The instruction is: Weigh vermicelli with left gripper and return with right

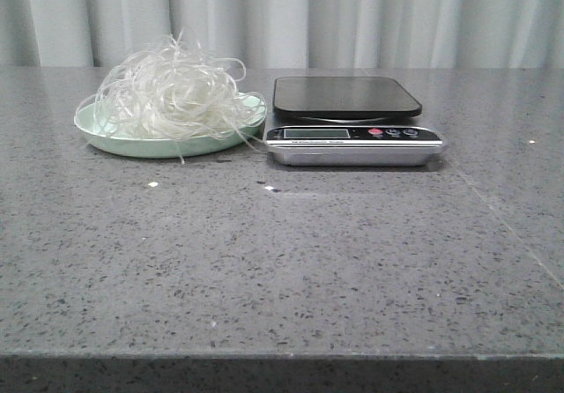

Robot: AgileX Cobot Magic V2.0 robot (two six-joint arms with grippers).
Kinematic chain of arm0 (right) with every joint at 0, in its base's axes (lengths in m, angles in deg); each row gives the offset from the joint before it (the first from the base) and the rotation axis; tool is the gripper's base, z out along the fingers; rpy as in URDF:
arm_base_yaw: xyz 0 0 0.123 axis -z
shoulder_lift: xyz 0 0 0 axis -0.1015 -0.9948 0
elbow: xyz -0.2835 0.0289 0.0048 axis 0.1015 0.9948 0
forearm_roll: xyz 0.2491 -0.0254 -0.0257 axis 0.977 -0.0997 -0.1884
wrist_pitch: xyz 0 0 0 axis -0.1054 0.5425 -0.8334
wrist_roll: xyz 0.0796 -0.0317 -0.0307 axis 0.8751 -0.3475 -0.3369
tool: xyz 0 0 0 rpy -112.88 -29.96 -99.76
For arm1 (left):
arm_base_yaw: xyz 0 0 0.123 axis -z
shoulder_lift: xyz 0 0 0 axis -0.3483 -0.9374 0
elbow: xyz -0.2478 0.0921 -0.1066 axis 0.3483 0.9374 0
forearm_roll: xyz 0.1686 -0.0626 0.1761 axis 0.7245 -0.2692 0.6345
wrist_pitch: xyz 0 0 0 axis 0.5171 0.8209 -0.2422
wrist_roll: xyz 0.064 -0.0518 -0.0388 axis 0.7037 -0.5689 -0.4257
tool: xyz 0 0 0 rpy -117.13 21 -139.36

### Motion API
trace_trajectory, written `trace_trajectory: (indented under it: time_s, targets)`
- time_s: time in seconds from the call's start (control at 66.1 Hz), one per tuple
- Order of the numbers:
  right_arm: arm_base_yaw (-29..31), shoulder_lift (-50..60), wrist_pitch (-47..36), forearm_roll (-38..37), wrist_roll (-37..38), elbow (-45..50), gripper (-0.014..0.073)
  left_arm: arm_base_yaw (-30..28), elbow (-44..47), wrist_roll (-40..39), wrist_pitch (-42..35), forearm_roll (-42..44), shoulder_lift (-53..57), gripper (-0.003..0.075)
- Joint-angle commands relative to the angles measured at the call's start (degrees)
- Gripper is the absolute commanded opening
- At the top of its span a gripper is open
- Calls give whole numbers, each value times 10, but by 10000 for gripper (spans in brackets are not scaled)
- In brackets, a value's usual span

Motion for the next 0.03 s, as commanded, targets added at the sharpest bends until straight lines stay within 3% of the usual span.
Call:
trace_trajectory:
  time_s: [0.0,0.015]
  targets:
    - [2,10,-42,-4,-4,-5,184,-2,4,-3,-45,-1,12,127]
    - [2,10,-42,-4,-4,-5,184,-2,4,-3,-45,-1,12,127]
